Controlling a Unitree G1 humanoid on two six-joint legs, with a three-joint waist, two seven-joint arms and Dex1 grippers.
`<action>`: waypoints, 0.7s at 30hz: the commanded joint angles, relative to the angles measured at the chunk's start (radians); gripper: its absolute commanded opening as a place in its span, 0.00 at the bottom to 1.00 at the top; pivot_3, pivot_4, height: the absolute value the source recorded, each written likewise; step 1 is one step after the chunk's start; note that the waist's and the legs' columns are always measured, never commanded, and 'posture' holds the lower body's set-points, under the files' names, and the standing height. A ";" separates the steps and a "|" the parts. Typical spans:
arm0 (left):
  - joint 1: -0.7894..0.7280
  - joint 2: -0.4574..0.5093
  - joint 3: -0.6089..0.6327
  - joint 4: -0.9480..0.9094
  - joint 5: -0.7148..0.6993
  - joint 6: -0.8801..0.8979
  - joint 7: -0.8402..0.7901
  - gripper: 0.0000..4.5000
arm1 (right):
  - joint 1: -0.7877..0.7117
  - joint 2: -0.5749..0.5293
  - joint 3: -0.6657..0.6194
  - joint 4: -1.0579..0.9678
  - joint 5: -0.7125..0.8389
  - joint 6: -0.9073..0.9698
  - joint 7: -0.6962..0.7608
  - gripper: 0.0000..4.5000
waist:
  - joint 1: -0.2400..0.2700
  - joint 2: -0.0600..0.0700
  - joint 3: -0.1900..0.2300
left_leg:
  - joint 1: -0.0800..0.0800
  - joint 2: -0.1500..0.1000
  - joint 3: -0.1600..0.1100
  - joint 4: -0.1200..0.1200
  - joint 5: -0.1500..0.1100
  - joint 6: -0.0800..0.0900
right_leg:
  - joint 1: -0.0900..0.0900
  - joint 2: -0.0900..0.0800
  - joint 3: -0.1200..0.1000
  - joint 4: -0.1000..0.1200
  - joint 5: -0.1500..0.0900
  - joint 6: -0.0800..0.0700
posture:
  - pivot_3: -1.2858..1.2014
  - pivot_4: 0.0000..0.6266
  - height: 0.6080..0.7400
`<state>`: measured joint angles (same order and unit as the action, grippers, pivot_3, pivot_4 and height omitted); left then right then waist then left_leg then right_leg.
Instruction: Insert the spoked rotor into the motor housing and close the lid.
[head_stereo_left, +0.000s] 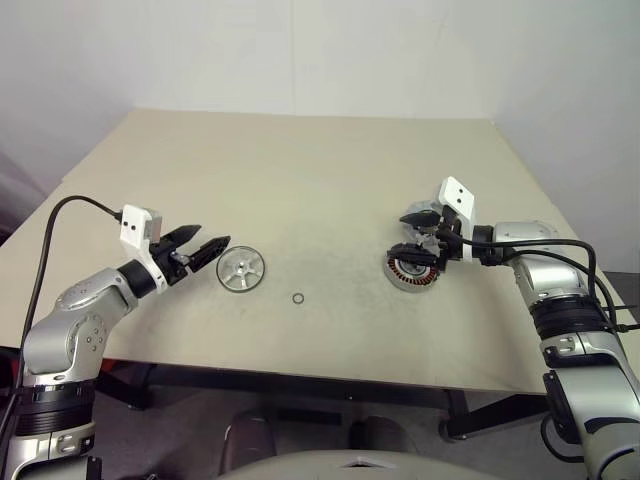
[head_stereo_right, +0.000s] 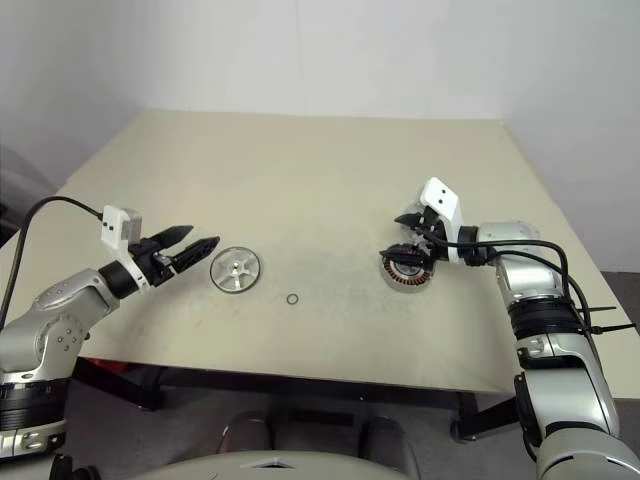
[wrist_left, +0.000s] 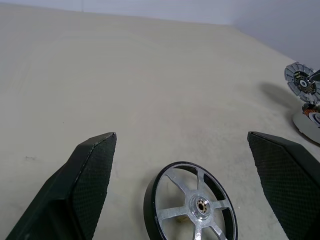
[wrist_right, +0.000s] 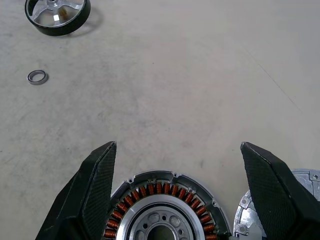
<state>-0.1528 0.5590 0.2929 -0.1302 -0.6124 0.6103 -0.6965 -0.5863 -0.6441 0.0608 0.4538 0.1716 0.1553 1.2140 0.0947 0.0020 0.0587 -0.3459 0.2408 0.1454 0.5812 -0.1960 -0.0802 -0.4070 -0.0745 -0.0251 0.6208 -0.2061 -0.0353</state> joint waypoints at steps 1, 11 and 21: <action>-0.012 0.008 0.005 -0.025 -0.009 -0.008 -0.006 0.99 | -0.031 -0.006 -0.002 -0.028 -0.001 -0.009 -0.003 1.00 | 0.000 0.000 0.000 | 0.000 0.000 0.000 0.000 0.000 0.000 | 0.000 0.000 0.000 0.000 0.000 0.000 | 0.52 0.00 1.00; -0.014 0.008 0.001 -0.025 -0.009 -0.007 -0.006 0.99 | -0.032 -0.001 -0.010 -0.006 -0.009 -0.033 -0.008 1.00 | 0.000 0.000 0.000 | 0.000 0.000 0.000 0.000 0.000 0.000 | 0.000 0.000 0.000 0.000 0.000 0.000 | 0.52 0.00 1.00; -0.024 -0.001 -0.013 -0.014 -0.004 -0.014 0.001 1.00 | -0.165 -0.095 0.073 0.155 -0.147 -0.235 0.066 0.87 | 0.000 0.000 0.000 | 0.000 0.000 0.000 0.001 0.000 0.000 | 0.000 0.000 0.000 0.001 0.000 0.000 | 0.52 0.00 1.00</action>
<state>-0.1551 0.5549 0.2754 -0.1297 -0.6122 0.6099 -0.6942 -0.7080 -0.7089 0.1300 0.6001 0.0466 -0.0208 1.2482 0.0944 0.0019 0.0588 -0.3464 0.2408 0.1454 0.5819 -0.1961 -0.0802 -0.4072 -0.0747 -0.0253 0.6215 -0.2061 -0.0353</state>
